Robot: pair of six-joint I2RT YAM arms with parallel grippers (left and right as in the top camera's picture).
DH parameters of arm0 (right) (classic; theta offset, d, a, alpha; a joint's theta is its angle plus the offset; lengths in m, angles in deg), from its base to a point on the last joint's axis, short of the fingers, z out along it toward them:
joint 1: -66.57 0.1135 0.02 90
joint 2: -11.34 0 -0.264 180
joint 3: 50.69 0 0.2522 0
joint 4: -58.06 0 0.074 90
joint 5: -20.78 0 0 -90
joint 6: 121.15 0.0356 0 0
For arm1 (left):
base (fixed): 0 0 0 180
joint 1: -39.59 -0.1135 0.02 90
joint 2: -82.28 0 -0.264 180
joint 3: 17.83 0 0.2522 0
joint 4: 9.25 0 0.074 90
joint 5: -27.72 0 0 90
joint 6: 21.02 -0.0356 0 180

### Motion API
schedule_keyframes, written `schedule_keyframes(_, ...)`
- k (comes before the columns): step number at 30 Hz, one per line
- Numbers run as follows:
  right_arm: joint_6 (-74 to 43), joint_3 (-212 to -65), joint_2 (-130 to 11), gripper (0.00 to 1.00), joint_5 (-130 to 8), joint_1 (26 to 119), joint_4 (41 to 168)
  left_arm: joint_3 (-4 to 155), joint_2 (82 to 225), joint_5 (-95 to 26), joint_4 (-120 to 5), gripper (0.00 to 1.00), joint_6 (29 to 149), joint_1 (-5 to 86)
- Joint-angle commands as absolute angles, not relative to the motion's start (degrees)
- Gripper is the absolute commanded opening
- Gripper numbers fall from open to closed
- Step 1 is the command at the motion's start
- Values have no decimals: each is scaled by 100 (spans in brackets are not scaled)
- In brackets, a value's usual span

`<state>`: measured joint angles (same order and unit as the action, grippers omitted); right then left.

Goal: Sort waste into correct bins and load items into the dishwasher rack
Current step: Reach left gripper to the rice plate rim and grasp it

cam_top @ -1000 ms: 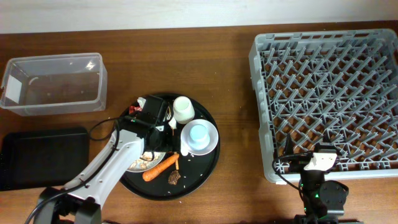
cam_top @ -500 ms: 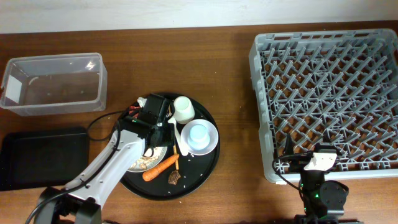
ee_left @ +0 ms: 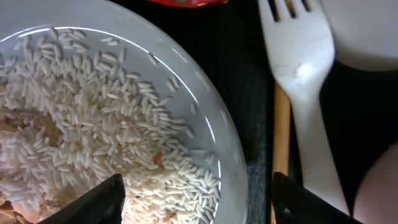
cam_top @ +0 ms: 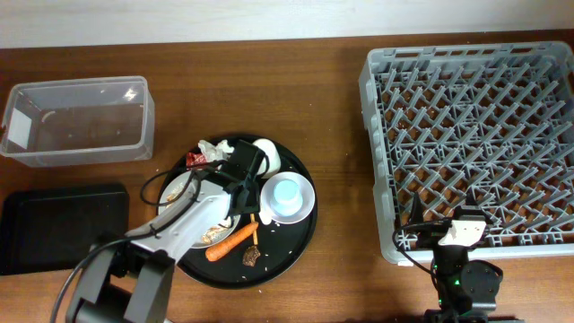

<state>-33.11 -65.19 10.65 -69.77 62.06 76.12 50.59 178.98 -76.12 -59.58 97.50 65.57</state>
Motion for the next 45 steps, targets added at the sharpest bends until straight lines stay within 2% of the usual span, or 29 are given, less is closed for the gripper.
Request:
schedule_keyframes(1, -3330, -6477, 1102, 99, -6988, 6199, 7631, 5104, 17946, -7859, -5924, 69, 9938, 6570)
schedule_keyframes(3, -3330, -6477, 1102, 99, -6988, 6199, 7633, 5104, 17946, -7855, -5926, 65, 9938, 6570)
schedule_keyframes(10, -3330, -6477, 1102, 99, -6988, 6199, 7631, 5104, 18178, -7752, -5941, 63, 9938, 6574)
schedule_keyframes(13, -3330, -6477, 1102, 99, -6988, 6199, 7631, 5104, 18180, -7752, -5917, 54, 9938, 6574)
schedule_keyframes(20, -3330, -6477, 1102, 99, -6988, 6199, 7631, 5107, 18180, -7748, -5906, 49, 9938, 6574)
schedule_keyframes(35, -3330, -6477, 1102, 99, -6988, 6199, 7631, 5312, 18180, -7901, -6146, 47, 9938, 6609)
schedule_keyframes(45, -3330, -6477, 1102, 99, -6988, 6199, 7631, 5310, 18180, -8207, -6153, 46, 9935, 7127)
